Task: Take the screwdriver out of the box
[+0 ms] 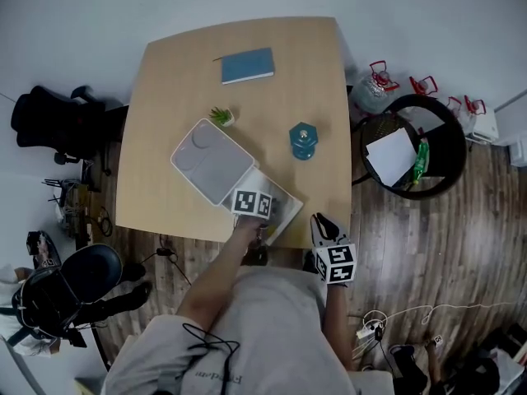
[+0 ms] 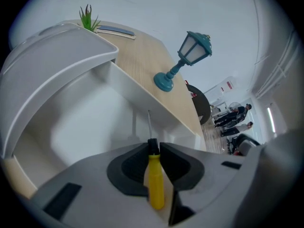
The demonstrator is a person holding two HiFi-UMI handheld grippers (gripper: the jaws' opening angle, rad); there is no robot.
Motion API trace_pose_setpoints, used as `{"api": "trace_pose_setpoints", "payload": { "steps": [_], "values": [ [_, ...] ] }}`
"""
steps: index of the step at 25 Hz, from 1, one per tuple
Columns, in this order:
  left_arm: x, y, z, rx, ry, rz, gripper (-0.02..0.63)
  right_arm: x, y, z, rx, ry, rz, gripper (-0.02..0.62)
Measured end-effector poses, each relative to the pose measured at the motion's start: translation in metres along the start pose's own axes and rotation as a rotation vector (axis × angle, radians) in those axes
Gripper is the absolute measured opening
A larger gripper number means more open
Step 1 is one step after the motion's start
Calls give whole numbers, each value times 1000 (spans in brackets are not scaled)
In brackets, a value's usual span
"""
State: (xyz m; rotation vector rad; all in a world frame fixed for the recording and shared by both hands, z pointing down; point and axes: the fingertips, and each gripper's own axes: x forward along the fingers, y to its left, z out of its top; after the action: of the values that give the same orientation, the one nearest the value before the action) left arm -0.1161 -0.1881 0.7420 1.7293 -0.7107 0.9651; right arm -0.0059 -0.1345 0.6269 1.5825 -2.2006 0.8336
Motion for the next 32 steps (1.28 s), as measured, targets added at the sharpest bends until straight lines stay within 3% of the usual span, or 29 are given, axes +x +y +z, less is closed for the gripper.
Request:
{"api": "trace_pose_setpoints", "payload": {
  "steps": [19, 24, 32],
  "values": [
    [-49, -4, 6, -50, -238, -159, 71, 20, 38, 1, -67, 40, 89, 34],
    [-67, -10, 12, -28, -340, -215, 71, 23, 45, 0, -79, 47, 109, 31],
    [-112, -22, 34, 48, -513, -207, 71, 24, 49, 4, -95, 49, 147, 24]
  ]
}}
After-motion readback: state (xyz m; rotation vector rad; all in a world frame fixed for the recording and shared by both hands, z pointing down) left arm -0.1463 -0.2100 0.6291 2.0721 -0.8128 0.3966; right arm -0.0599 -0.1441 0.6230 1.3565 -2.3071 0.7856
